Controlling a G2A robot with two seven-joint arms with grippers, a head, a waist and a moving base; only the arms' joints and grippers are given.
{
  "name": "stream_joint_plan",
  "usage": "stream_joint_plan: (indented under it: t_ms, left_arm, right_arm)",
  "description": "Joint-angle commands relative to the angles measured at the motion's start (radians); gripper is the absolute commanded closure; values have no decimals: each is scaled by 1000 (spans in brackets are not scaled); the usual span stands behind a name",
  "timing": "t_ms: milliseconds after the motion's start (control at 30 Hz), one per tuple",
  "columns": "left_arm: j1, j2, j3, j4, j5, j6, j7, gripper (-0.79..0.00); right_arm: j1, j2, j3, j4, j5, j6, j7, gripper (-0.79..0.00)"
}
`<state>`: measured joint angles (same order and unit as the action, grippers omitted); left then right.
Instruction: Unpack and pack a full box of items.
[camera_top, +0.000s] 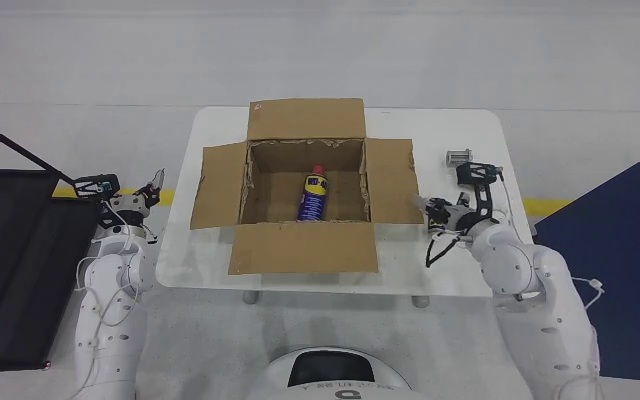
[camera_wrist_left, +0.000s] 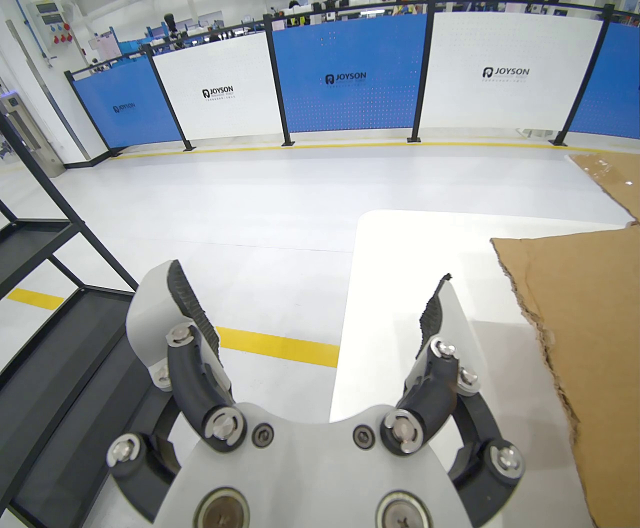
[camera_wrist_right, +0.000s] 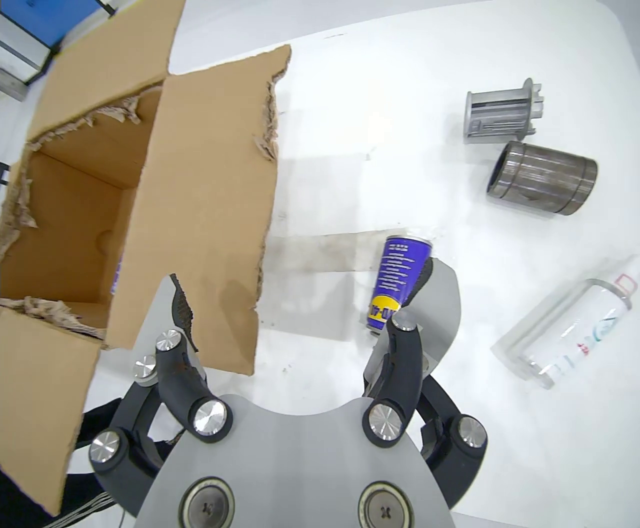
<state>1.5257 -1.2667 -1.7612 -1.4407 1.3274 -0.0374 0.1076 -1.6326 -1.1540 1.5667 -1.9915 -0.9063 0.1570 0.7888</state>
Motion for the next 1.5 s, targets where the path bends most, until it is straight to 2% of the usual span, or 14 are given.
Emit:
stream_joint_plan:
  t_ms: [0, 100, 200, 233, 267, 300, 333, 433, 533, 600, 633, 700, 800, 1467]
  left_arm:
    - [0, 0, 0, 0, 0, 0, 0, -785]
    - [0, 0, 0, 0, 0, 0, 0, -785]
    - [0, 0, 0, 0, 0, 0, 0, -785]
    - [0, 0, 0, 0, 0, 0, 0, -785]
    - [0, 0, 0, 0, 0, 0, 0, -785]
    - [0, 0, 0, 0, 0, 0, 0, -785]
    - [0, 0, 0, 0, 0, 0, 0, -785]
    - [0, 0, 0, 0, 0, 0, 0, -785]
    - [0, 0, 0, 0, 0, 0, 0, -785]
    - [0, 0, 0, 0, 0, 0, 0, -785]
    - [0, 0, 0, 0, 0, 0, 0, -785]
    - [0, 0, 0, 0, 0, 0, 0, -785]
    - [0, 0, 0, 0, 0, 0, 0, -785]
    - [0, 0, 0, 0, 0, 0, 0, -785]
  right_arm:
    - [22, -1, 3, 28, -13, 38, 5, -702]
    - [77, -2, -6, 89, -27, 78, 27, -751]
    - [135, -2, -22, 159, -42, 99, 59, -573]
    - [153, -2, -31, 184, -61, 105, 75, -573]
    - [170, -2, -44, 207, -77, 111, 100, -610]
    - [188, -2, -58, 226, -103, 119, 122, -690]
    - [205, -2, -75, 244, -133, 127, 139, -699]
    - [241, -4, -121, 285, -193, 137, 177, -606]
    - [258, -5, -143, 310, -221, 133, 201, -434]
    - [263, -6, -151, 323, -232, 125, 211, -440]
    - [266, -6, -156, 332, -235, 115, 220, -480]
    - [275, -6, -168, 359, -264, 110, 229, -477]
    - [294, -9, -187, 390, -282, 111, 236, -400]
    - [370, -27, -287, 503, -417, 106, 276, -311]
